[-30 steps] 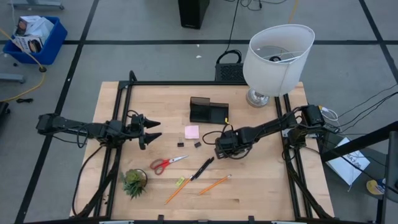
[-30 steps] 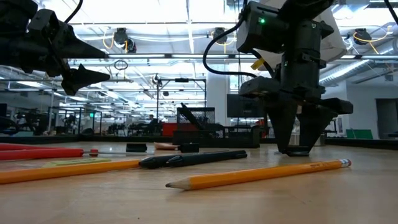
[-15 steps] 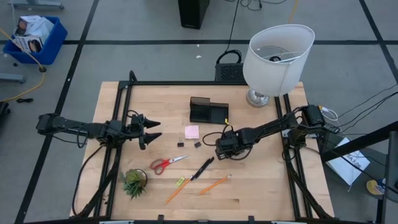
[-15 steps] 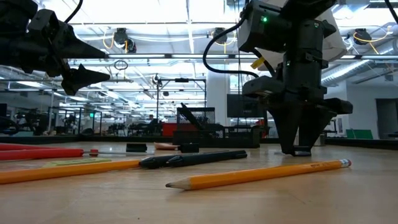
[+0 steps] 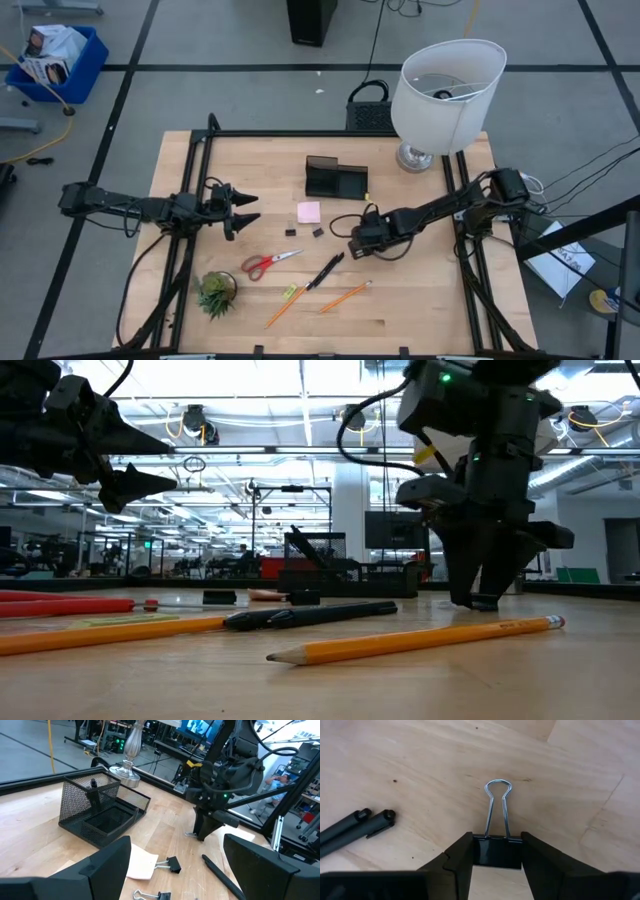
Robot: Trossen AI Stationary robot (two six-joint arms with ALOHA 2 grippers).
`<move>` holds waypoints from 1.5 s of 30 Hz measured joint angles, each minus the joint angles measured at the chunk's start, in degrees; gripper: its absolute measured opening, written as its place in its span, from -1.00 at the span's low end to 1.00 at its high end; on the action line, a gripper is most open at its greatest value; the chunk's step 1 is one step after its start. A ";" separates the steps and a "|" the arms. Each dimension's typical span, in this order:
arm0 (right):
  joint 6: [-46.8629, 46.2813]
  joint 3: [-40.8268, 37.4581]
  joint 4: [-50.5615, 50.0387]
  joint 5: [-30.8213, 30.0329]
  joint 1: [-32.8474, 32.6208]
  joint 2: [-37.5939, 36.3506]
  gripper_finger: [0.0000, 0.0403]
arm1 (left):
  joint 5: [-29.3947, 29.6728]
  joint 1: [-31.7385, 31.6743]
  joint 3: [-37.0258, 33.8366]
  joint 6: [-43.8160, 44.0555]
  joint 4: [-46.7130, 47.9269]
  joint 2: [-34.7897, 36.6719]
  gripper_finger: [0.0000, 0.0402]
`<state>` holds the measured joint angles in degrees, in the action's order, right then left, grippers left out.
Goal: Pick and place office supplies into organizer
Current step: Put the right black paper clip into the desk organizer
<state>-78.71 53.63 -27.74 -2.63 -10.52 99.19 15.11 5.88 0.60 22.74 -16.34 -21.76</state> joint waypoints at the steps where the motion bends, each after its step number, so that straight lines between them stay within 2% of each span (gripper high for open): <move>1: 0.05 -0.05 1.06 -0.75 0.00 -0.87 -0.31 | 0.00 0.01 0.00 0.00 0.00 0.02 0.61; 7: 3.88 -0.26 9.96 -11.02 0.42 -4.60 -0.30 | 0.00 0.00 0.00 -0.02 -0.04 0.01 0.61; 11: 8.49 -0.13 18.04 -12.57 1.15 -4.65 -0.31 | 0.00 0.01 0.00 -0.02 -0.09 0.01 0.61; 20: 22.38 -0.02 32.84 -24.27 4.70 -2.87 -0.28 | 0.00 -0.01 0.00 -0.02 -0.13 0.02 0.61; 30: 28.87 0.00 51.92 -24.45 10.52 6.64 -0.27 | 0.41 -0.01 0.00 0.05 -0.13 0.00 0.61; 34: 30.61 0.00 53.20 -27.53 11.39 7.69 -0.28 | 0.39 0.00 0.01 -0.14 0.08 0.00 0.61; 45: 36.49 0.03 56.19 -27.39 14.03 7.96 -0.28 | 0.39 0.01 0.00 -1.05 0.24 0.02 0.61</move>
<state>-42.22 53.66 28.45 -30.02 3.51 107.15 15.51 5.89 0.60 21.69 -16.10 -21.74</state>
